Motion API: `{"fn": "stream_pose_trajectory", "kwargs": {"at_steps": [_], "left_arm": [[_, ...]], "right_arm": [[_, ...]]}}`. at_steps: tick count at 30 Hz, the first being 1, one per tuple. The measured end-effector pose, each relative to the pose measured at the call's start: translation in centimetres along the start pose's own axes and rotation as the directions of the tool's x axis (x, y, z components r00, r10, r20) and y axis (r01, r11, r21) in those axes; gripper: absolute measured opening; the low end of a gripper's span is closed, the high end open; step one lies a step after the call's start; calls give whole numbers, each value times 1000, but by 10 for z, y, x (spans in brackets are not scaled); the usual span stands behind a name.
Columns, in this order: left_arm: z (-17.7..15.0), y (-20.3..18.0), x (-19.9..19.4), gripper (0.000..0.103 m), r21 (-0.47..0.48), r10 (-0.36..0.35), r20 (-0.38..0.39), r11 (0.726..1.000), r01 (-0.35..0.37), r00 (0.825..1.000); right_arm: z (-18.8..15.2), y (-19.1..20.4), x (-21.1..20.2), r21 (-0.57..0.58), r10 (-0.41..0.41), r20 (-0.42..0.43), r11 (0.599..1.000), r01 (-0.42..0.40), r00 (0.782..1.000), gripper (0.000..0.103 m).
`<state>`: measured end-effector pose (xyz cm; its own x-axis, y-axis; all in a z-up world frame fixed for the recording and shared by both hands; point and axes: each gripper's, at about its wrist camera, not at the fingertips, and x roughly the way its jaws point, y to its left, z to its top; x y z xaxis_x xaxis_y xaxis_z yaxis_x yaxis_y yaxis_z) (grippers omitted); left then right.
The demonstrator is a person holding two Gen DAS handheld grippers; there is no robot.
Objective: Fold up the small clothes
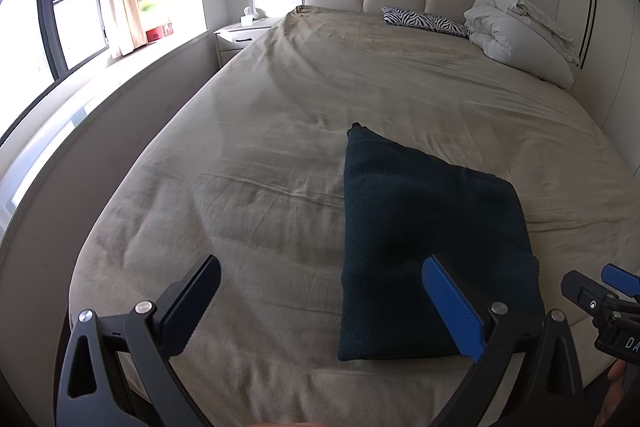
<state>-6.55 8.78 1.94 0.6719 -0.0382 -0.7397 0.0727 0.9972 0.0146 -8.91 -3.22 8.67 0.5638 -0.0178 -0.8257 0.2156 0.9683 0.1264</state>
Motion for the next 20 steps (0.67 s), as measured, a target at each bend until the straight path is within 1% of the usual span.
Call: {"fn": "stream_pose_trajectory", "kwargs": {"at_steps": [20], "left_arm": [[-2,-1,1,103,6,-2,0,1000,2,1000]], "right_arm": [[0,-1,-1,0,3,-1,1000,-3,1000,100]]}}
